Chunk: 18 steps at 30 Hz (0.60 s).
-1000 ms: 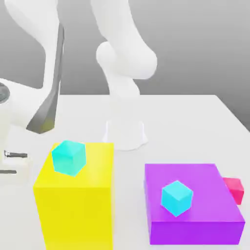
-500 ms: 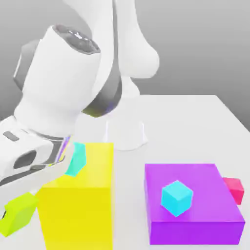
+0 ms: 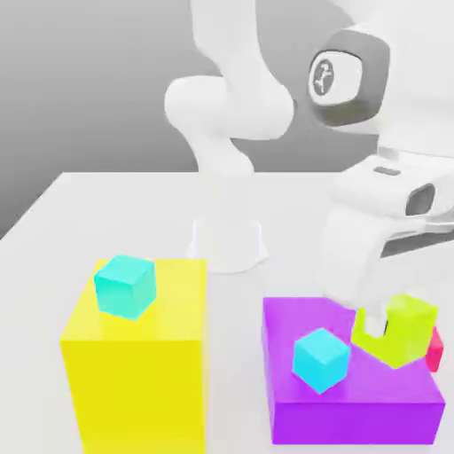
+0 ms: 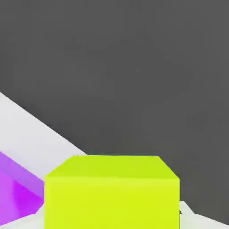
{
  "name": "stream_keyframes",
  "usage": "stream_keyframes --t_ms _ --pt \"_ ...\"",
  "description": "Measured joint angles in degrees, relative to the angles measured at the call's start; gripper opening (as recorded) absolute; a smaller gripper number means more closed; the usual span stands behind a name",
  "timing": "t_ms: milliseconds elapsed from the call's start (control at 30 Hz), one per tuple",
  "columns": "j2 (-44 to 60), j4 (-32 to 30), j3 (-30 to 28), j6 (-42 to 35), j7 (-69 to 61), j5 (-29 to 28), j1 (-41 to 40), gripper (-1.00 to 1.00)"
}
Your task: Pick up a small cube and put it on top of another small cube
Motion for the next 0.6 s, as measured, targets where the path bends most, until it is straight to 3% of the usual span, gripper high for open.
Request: stream_keyframes --t_ms 233,333,600 --pt "-3.3 -3.1 4.4 0.4 19.0 12.7 7.9 -1.00" --pt "-4.6 -5.0 2.5 0.2 26.9 15.0 13.2 -1.00" --pt "-9.1 -10.9 -2.7 -0.9 48.4 17.1 3.3 -1.00"
